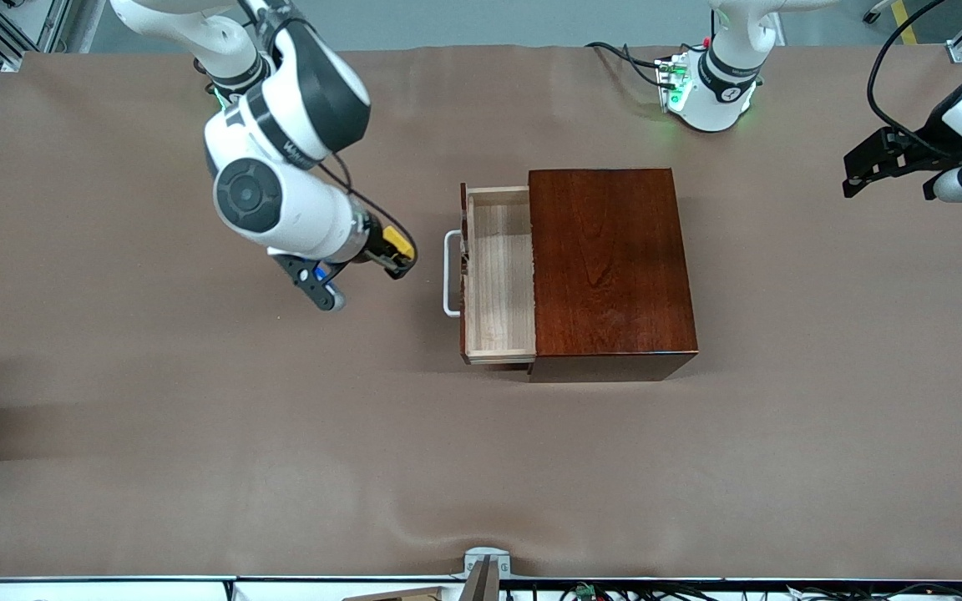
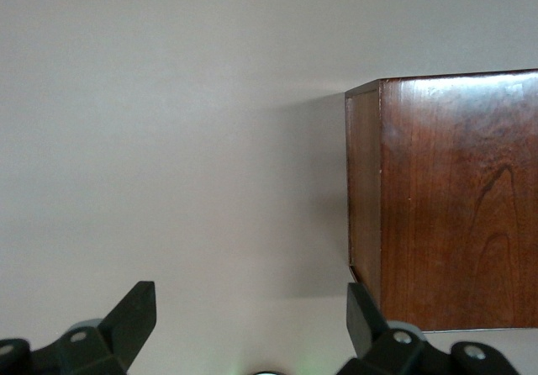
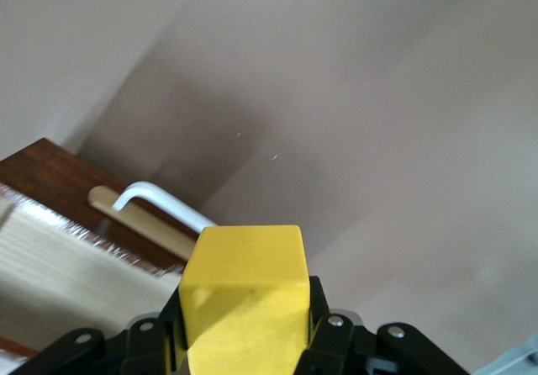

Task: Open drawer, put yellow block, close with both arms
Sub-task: 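Lift the yellow cube with the right gripper and carry it over the drawer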

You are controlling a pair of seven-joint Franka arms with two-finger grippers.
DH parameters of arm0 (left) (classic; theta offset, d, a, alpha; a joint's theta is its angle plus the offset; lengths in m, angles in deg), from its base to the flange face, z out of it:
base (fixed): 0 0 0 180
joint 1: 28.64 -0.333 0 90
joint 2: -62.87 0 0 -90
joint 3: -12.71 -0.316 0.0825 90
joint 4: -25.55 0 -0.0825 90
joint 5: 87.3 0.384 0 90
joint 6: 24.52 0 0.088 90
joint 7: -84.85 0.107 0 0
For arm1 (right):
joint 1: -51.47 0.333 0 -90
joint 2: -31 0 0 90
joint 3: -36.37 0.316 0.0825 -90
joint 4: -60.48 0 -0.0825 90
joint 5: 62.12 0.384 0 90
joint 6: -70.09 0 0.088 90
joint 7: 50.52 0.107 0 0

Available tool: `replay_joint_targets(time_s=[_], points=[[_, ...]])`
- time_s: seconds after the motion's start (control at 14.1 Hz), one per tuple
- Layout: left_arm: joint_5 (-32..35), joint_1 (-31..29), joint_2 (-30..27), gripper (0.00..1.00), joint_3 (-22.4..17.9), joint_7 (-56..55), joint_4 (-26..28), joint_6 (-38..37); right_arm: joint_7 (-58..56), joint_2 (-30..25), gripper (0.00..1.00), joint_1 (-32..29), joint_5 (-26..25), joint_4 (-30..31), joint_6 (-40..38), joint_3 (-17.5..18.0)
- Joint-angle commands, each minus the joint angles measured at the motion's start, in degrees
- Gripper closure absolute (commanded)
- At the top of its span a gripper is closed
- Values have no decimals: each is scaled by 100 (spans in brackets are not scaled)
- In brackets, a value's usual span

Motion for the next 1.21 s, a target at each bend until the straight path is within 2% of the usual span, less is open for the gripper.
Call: replay_joint_targets(time_s=[0.0,0.5,1.13], points=[[-57,-56,-112,0,40,107,69,13,869,-12,100,256,164,-106,321,-68],[-57,-65,-94,0,40,107,78,22,2715,392,100,1117,85,-97,1333,-76],[-57,-48,-85,0,40,107,78,40,3341,779,100,1382,94,-97,1825,-76]])
